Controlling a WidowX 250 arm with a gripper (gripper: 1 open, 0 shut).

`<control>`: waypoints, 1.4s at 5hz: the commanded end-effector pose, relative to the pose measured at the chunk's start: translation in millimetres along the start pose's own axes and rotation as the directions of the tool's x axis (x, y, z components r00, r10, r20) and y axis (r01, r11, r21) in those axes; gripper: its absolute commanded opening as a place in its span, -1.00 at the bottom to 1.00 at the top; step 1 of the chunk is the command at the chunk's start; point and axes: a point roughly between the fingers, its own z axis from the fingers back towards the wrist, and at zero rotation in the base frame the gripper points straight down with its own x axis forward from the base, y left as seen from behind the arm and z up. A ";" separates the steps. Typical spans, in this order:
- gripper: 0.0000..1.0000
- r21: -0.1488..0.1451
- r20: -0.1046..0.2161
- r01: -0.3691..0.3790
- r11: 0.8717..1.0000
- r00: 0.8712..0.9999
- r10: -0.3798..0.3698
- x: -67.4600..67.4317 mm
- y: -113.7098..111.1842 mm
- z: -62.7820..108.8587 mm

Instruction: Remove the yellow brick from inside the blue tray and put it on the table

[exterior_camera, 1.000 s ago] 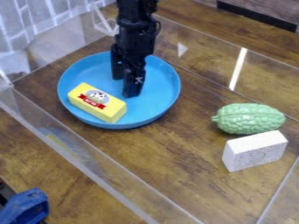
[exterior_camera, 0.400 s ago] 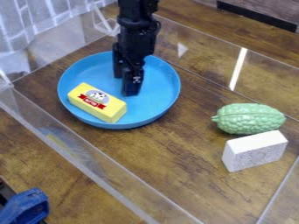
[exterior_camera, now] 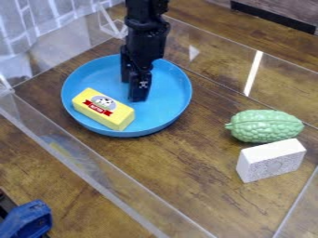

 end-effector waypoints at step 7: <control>1.00 0.002 0.009 0.117 0.993 0.993 -0.117 -10.5 11.7 -16.1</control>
